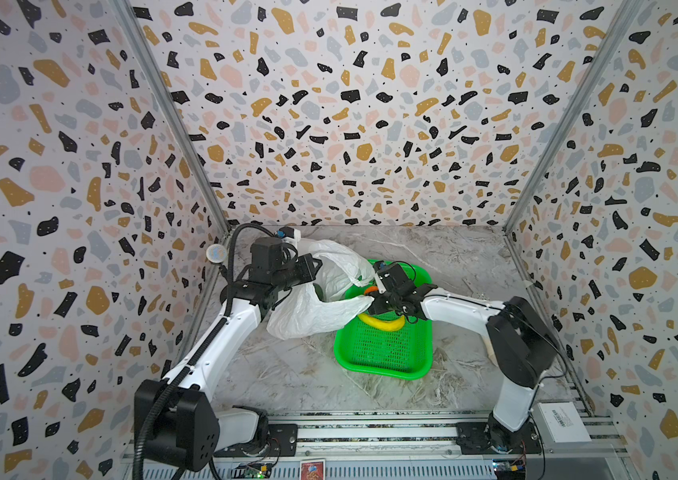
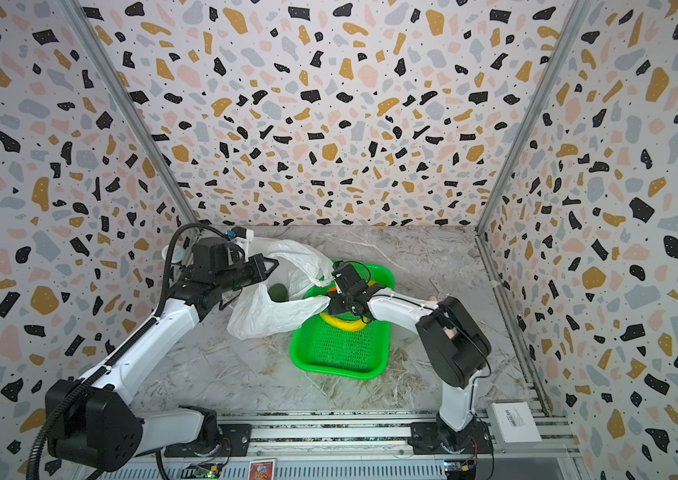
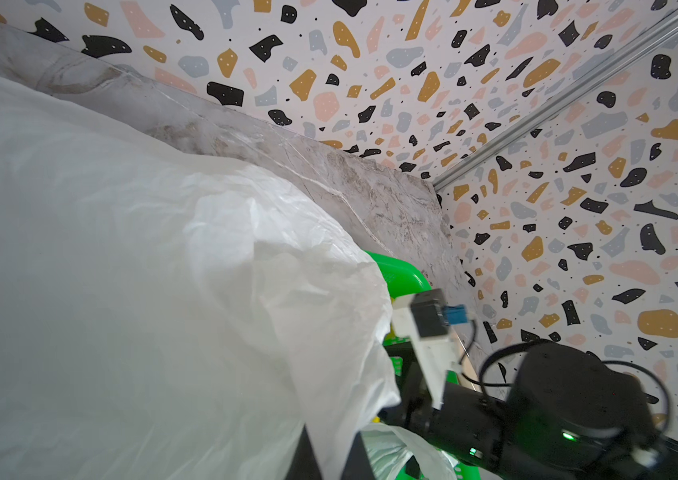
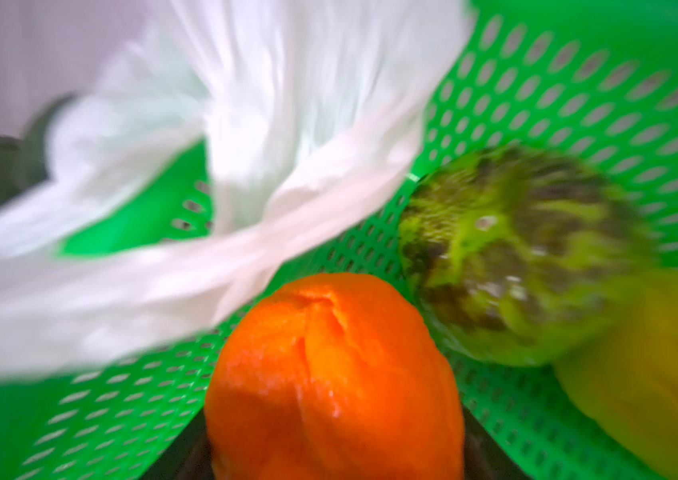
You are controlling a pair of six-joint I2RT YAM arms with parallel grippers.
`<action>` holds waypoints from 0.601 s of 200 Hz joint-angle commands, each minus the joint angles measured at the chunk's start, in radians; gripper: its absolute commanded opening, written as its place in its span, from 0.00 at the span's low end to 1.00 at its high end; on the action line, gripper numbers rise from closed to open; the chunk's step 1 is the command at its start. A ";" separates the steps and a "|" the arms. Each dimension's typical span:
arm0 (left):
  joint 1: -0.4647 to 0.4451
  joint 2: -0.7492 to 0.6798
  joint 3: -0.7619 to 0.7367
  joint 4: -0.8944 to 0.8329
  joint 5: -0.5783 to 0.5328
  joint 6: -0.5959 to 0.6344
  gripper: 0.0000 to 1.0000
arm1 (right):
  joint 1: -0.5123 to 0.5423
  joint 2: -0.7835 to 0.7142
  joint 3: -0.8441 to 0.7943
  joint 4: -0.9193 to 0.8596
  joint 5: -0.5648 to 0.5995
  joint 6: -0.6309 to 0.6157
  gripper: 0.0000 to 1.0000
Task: Place the fruits into the plastic bag
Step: 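Lower the orange into the bag and open the right gripper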
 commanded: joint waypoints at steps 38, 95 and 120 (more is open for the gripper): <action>-0.001 0.008 -0.009 0.026 0.016 -0.002 0.00 | 0.003 -0.322 -0.099 0.293 0.001 -0.030 0.54; -0.002 -0.015 0.000 0.027 -0.017 -0.002 0.00 | 0.078 -0.095 0.091 0.210 -0.464 -0.101 0.57; -0.002 -0.043 0.003 0.018 -0.068 0.005 0.00 | 0.122 0.052 0.226 0.157 -0.515 -0.130 0.59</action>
